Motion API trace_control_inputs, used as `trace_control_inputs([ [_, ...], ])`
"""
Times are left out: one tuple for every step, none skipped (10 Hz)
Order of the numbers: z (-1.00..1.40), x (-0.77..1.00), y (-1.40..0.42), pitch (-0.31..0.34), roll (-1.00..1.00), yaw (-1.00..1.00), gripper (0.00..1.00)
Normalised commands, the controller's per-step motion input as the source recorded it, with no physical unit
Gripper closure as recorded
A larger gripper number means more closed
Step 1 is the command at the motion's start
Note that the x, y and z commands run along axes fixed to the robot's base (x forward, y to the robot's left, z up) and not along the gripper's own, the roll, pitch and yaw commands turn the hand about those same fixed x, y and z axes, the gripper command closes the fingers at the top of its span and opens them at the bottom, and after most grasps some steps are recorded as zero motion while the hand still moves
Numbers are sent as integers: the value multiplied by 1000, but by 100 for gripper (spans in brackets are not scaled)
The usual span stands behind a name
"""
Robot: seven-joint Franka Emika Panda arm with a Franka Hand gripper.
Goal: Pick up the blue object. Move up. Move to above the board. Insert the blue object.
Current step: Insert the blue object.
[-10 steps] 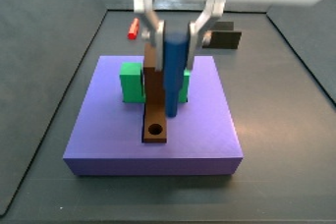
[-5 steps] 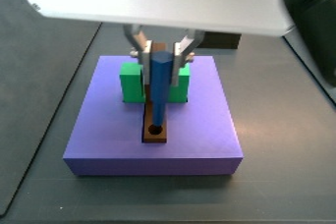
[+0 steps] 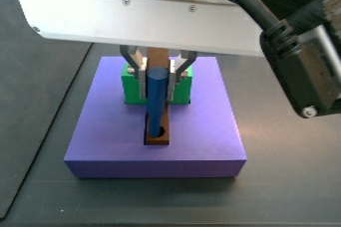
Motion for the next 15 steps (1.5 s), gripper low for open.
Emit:
trace_control_inputs([
  [-240,0,-77,0,71,97,100],
  [-220,0,0,0,90,103,100],
  [-186,14,0,0,117,117,100],
  [-143,31,9,7,120,109,100],
  [-146,43,6,6,119,117,100],
  [-123,66,40,7,116,143,100],
  [-91,49,17,9,96,146,100],
  [-43,57,3,24,76,126,100],
  [0,83,23,51,40,74,100],
  [0,0,34,47,0,26,100],
  [51,0,6,54,0,26,100],
  [0,0,0,0,0,29,100],
  [0,0,0,0,0,29,100],
  [0,0,0,0,11,63,100],
  [0,60,0,0,41,117,100],
])
